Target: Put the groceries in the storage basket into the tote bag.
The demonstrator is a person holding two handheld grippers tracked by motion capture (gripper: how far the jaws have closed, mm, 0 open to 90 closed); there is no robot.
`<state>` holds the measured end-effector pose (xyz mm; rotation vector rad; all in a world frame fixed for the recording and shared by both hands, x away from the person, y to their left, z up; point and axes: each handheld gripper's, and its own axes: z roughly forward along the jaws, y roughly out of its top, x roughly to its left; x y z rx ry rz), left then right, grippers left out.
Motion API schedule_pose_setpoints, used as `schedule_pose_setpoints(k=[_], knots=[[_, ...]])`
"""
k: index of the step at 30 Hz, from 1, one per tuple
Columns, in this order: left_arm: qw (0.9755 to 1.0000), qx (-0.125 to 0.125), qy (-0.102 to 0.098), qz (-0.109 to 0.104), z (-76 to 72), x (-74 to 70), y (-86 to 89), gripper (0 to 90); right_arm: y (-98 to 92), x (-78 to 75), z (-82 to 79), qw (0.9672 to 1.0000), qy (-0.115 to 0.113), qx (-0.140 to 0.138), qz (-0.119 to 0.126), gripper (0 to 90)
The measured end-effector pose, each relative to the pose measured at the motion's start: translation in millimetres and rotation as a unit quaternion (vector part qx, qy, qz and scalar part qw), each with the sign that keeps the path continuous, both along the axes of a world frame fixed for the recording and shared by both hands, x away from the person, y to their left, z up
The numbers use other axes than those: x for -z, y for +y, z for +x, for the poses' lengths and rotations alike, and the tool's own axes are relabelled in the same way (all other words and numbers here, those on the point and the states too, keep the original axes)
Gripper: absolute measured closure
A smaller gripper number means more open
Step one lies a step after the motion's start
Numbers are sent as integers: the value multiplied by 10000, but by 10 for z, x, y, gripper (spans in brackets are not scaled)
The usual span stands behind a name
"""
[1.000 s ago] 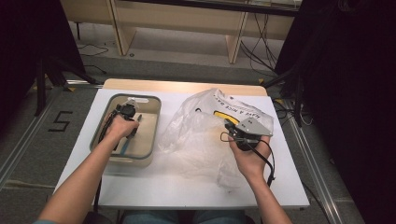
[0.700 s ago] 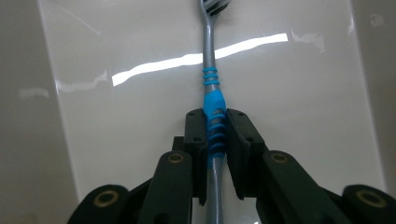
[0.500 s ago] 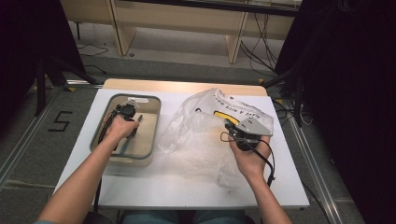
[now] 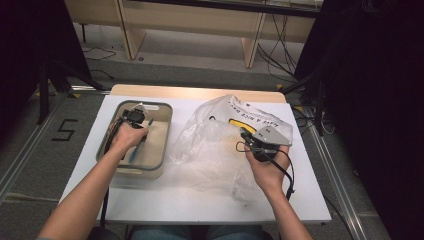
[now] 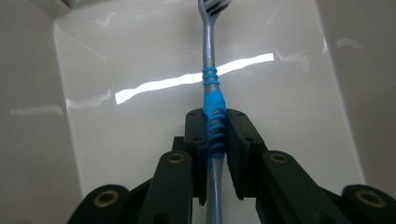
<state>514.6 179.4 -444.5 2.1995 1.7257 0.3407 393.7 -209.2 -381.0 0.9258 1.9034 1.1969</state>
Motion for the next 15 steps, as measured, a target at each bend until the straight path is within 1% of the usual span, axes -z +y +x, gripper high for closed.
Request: schedule_pose_setpoints(k=[3, 8, 15], knots=[[10000, 37, -84, -11, -13, -23, 12, 787, 3, 1, 0, 10000, 0, 2, 0, 900], [9995, 57, -299, -35, -32, -76, 17, 787, 5, 0, 1, 10000, 5, -3, -2, 900], [9981, 166, -564, -157, -79, -163, -7, 787, 9, 0, 4, 10000, 24, -28, 2, 900]])
